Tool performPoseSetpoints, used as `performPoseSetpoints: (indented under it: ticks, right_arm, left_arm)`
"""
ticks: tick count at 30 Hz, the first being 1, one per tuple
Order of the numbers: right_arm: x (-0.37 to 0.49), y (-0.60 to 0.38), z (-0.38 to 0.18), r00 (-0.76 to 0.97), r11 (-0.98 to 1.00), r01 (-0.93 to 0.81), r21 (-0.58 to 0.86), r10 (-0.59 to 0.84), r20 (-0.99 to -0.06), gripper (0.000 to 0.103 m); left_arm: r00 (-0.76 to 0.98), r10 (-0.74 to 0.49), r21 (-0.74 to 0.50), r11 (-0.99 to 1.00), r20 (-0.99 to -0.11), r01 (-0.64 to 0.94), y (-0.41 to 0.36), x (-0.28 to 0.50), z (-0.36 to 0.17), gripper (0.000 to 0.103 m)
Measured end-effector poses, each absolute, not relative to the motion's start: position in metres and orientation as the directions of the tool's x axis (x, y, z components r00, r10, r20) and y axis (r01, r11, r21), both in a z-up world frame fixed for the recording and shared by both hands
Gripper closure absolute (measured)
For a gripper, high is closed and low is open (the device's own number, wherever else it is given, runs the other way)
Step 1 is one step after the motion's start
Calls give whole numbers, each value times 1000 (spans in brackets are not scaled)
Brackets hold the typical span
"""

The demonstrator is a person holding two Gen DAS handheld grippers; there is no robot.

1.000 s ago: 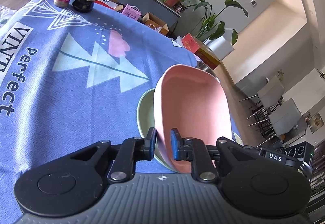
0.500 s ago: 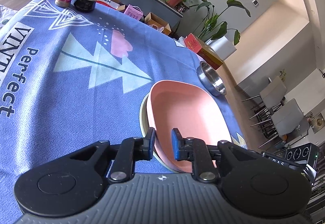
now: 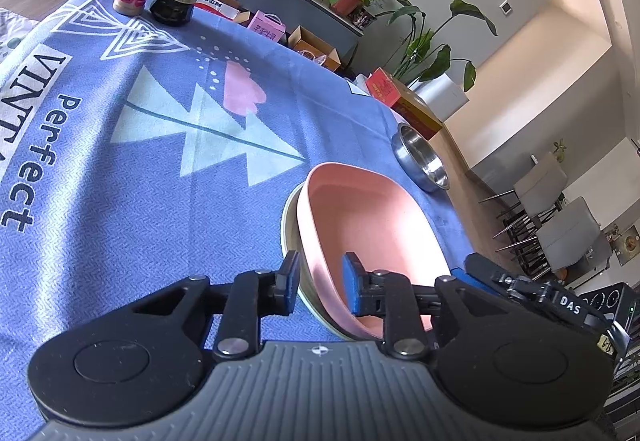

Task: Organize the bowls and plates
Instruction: 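Open both grippers and withdraw them from the pink dish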

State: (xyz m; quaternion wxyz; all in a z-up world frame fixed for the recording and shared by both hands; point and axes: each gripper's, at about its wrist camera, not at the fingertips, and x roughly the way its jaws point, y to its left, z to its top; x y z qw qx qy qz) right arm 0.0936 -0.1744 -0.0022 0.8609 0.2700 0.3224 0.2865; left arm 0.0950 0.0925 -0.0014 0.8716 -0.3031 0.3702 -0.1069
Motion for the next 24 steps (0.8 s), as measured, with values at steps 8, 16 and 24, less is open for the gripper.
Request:
performPoseSetpoints:
  ticks: [8,16,24]
  right_arm:
    - [96,-168,-8,617,700,-335,630,669,-415,52]
    - [97,-170,-11,609,704,-324,632,667,-429,52]
    - [95,-173,-7,619,682,-327,654,678,-398,49]
  left_arm:
    - [691,-429,-611,791,-582,-23,88,97,-3,83]
    - [690,-431,-610,792,-582,-20,88,96,-3,83]
    - [701,-418,-610,791,-578,-31,92,94,-1,79]
